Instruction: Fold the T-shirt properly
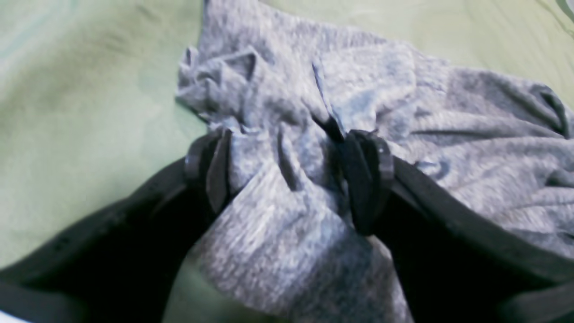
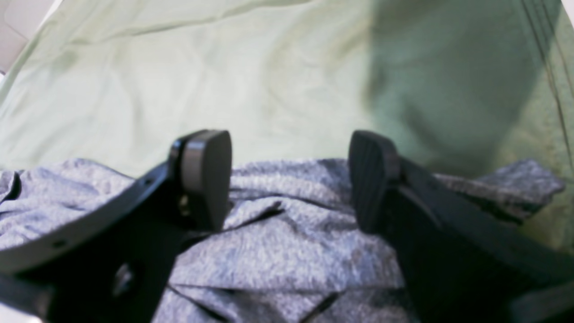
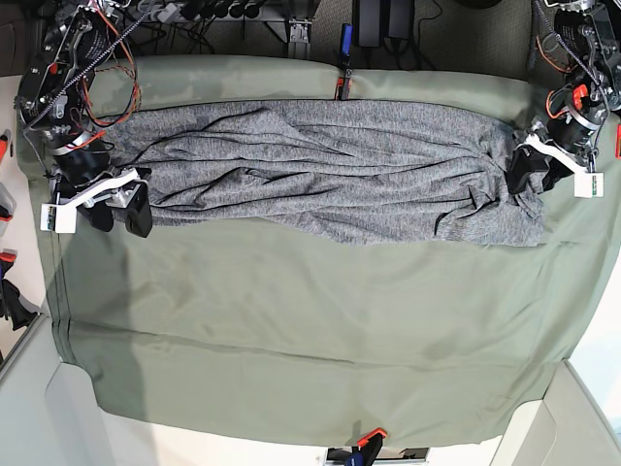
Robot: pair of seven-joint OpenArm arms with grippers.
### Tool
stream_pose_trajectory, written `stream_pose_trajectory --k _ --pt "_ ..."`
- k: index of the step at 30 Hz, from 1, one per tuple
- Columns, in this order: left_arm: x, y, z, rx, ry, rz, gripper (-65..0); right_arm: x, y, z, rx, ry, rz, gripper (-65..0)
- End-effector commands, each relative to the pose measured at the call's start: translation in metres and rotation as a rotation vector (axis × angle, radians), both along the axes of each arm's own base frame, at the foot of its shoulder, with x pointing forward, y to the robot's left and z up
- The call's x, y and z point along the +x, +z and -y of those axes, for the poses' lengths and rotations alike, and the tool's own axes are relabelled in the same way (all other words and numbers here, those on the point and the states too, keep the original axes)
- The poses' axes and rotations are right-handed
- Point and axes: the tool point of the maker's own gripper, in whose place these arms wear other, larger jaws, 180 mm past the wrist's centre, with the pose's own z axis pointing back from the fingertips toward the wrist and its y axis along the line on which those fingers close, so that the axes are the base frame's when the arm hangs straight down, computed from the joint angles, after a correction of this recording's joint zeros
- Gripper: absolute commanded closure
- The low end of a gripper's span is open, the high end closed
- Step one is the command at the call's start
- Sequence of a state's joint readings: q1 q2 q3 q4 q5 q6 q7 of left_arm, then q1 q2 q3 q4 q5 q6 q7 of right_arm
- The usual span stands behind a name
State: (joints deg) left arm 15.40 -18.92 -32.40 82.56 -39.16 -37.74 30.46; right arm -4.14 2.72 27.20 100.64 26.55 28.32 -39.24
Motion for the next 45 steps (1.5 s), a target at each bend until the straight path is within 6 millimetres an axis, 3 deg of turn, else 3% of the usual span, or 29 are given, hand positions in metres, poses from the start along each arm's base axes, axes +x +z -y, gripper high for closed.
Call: stream_pose_trajectory --k 1,13,22,35,41,43,45 --pt "0.007 0.013 -0.008 0.021 0.004 0.039 -40.6 0.007 0.016 0.001 0.002 0.004 0.058 -40.5" --pt "0.004 0.009 -0.041 0.129 0.048 0.005 -40.6 0.007 0.016 0.001 0.002 0.004 0.058 -40.5" --pt "0.015 -0.011 -0.054 0.064 0.105 -0.03 -40.6 0.007 0.015 0.0 0.002 0.005 0.056 -40.5" --pt "0.011 -0.038 0.009 -0.049 -0.08 -0.078 -40.6 0.007 0.016 0.0 0.009 0.006 0.058 -40.5" --pt "0.01 -0.044 0.023 -0.061 -0.112 -0.092 -40.3 0.007 0.016 0.0 0.009 0.006 0.058 -40.5" --pt "0.011 -0.043 0.025 -0.067 -0.107 -0.079 -31.4 0.007 0.016 0.0 0.008 0.006 0.058 -40.5" --pt "0.012 -0.043 0.026 -0.063 -0.105 -0.07 -12.6 0.007 0.016 0.0 0.009 0.006 0.058 -40.5"
